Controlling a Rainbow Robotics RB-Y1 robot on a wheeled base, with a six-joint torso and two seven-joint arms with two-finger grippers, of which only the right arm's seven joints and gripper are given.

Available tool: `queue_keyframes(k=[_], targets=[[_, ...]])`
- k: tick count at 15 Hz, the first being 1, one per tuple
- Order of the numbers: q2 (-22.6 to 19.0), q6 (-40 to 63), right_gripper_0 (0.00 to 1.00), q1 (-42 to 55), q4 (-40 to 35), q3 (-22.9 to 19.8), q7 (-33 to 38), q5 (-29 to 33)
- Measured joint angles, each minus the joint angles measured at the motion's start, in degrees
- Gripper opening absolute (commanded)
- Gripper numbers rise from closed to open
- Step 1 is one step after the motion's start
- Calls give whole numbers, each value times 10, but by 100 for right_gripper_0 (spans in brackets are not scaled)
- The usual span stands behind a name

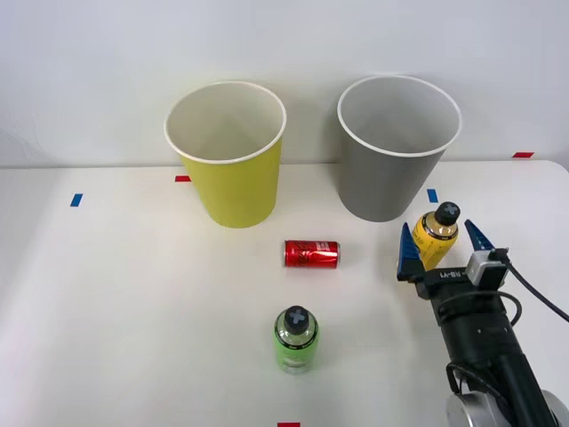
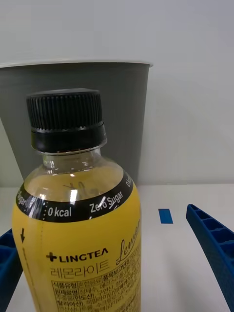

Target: Put cans in the gray bin, plastic bottles in the light green bin

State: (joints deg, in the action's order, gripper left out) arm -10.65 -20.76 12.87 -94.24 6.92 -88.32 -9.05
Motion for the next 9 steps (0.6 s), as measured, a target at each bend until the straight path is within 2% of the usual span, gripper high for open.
queue_keyframes(k=[2,3,4,5,9], targets=[[0,0,100,-1,0,0,-1,1],[-1,0,79,-1,0,0,-2,2],[-3,1,24,-2,0,0,-2,3],[-4,1,0,-3,0,1,-2,5],[-1,1,0,-3,0,1,-2,6]])
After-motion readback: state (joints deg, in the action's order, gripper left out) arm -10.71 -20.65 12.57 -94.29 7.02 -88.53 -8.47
